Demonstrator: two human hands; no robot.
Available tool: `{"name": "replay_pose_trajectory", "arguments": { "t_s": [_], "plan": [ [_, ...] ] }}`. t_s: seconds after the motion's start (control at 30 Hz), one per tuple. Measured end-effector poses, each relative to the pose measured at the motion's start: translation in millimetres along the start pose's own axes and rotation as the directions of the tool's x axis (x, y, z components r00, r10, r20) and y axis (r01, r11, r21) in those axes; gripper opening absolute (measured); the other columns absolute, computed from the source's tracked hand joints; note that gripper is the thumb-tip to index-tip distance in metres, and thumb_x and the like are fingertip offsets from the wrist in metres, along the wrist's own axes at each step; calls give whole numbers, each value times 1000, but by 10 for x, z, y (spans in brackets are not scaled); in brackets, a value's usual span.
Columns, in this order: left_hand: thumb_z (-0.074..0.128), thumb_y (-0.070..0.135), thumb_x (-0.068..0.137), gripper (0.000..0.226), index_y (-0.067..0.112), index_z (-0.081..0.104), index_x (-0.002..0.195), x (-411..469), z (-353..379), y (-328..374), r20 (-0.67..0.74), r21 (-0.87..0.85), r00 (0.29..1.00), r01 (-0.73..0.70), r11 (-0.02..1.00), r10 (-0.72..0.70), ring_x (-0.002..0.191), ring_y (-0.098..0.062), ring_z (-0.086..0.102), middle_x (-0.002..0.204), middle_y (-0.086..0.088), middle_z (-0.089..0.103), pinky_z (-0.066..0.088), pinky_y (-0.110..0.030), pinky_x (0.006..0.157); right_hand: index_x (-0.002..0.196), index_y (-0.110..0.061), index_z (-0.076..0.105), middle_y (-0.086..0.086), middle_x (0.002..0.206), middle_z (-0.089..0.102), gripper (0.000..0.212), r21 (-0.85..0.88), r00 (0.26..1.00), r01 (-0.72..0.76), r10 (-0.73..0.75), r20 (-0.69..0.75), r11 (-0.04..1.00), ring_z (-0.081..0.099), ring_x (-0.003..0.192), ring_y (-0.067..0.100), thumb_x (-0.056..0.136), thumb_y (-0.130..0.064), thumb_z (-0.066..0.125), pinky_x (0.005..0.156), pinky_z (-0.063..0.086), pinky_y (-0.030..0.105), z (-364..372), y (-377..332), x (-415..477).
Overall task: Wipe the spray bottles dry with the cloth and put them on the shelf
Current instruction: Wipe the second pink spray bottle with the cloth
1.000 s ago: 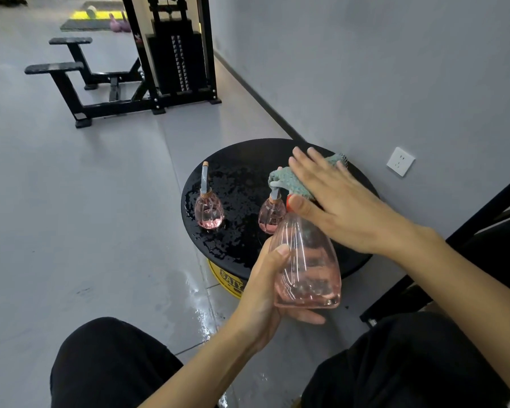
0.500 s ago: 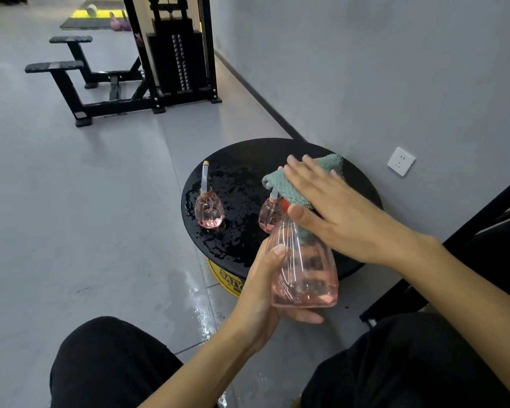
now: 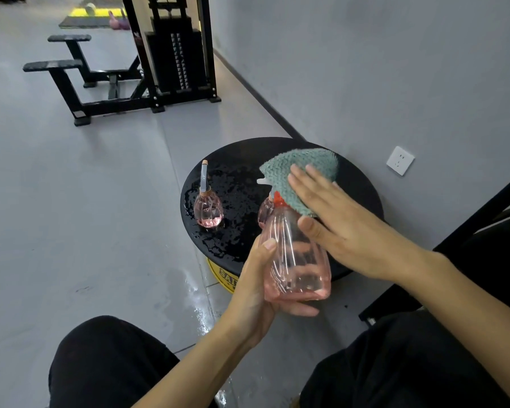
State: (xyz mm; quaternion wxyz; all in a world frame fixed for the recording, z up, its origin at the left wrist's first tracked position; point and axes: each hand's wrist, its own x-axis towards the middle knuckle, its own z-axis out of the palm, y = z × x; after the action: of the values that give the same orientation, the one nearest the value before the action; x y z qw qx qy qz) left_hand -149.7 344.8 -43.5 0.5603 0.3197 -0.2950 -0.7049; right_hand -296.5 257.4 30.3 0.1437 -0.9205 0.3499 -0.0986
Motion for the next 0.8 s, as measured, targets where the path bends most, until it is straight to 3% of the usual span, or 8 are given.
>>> {"name": "replay_pose_trajectory", "arguments": {
  "t_s": [0.17, 0.33, 0.53, 0.8],
  "plan": [
    [56, 56, 75, 72, 24, 44, 139, 10, -6, 75, -7, 52, 1000, -19, 998, 19, 87, -30, 72, 117, -13, 68, 59, -38, 50, 152, -32, -6, -21, 158, -13, 86, -6, 999, 6, -7, -46, 1000, -18, 142, -7, 80, -79, -4, 120, -4, 33, 21, 0, -79],
    [73, 67, 62, 85, 30, 48, 134, -20, 62, 63, 41, 52, 999, 12, 999, -14, 88, -34, 71, 123, -17, 64, 60, -40, 52, 154, -27, -4, -16, 160, -14, 90, 49, 988, -40, 47, -146, 998, -21, 143, -4, 81, -80, -1, 122, 0, 41, -68, 107, 84],
    [73, 66, 63, 91, 24, 43, 138, -26, 23, 74, 37, -15, 999, 15, 1000, -15, 91, -32, 71, 119, -15, 66, 60, -40, 50, 154, -24, -1, -19, 160, -14, 88, 127, 994, 14, 0, -108, 992, -19, 144, -3, 83, -76, 6, 116, -2, 25, 72, -12, -80],
    [75, 65, 61, 97, 17, 42, 139, -35, 100, 10, 47, -14, 996, 83, 996, -83, 88, -34, 71, 124, -21, 62, 59, -39, 49, 154, -24, -2, -14, 161, -14, 96, 140, 978, -63, 89, -189, 988, -20, 143, -5, 78, -82, 0, 122, 2, 43, -45, 123, 94]
  ]
}}
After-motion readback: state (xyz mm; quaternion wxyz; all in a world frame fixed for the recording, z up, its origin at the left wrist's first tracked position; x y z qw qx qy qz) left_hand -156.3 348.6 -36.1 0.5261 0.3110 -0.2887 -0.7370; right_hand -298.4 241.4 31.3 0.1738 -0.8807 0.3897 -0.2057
